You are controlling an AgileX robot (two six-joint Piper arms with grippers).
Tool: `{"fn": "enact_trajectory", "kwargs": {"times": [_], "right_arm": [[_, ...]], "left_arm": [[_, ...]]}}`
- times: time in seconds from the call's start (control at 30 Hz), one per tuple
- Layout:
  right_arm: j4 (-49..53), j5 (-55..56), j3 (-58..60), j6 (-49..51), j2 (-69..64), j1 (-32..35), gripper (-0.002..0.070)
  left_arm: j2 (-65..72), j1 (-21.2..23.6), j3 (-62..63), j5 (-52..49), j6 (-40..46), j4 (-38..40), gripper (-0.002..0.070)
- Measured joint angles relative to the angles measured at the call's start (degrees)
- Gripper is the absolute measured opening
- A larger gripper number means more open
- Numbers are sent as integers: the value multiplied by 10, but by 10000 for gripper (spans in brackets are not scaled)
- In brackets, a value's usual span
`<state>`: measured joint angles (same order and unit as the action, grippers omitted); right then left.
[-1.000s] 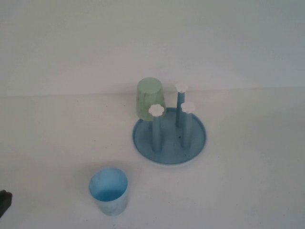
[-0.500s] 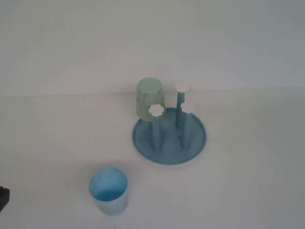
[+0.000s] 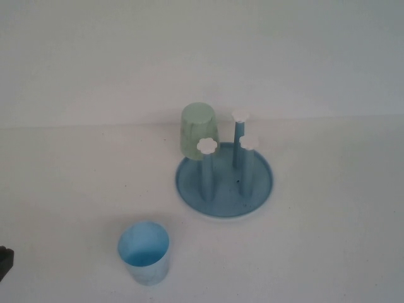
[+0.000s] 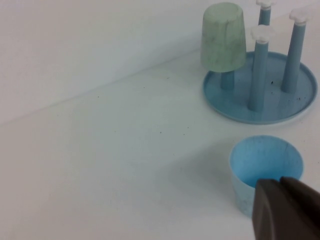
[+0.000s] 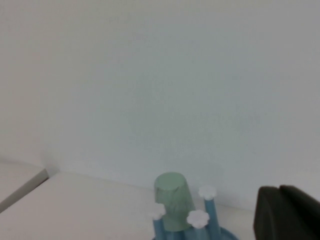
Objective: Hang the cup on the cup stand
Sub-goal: Pick up the cup from the table
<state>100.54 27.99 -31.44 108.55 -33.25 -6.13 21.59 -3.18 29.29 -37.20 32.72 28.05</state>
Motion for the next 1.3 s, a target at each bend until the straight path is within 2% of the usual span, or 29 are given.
{"fn": "enact_trajectory", "kwargs": {"times": [0.2, 0.37, 0.53, 0.7, 0.83, 0.97, 1.13, 1.3], "right_arm": [[-34, 52, 0, -25, 0, 0, 2], [-140, 48, 8, -192, 0, -1, 2], [-270, 4, 23, -437, 0, -1, 2], [-391, -41, 23, -527, 0, -1, 2], [-423, -154, 22, -592, 0, -1, 2], [-481, -331, 8, -626, 0, -1, 2], [-725, -569, -14, -664, 0, -1, 2], [-960, -737, -15, -922, -14, -1, 2]], "left_arm": [[0, 0, 0, -1, 2, 0, -2], [0, 0, 0, -9, 2, 2, -2], [0, 0, 0, -10, 2, 7, -2], [0, 0, 0, -10, 2, 7, -2], [0, 0, 0, -10, -2, 7, -2], [0, 0, 0, -10, -2, 7, -2], [0, 0, 0, -10, -3, 8, -2], [0, 0, 0, -10, -3, 8, -2]]}}
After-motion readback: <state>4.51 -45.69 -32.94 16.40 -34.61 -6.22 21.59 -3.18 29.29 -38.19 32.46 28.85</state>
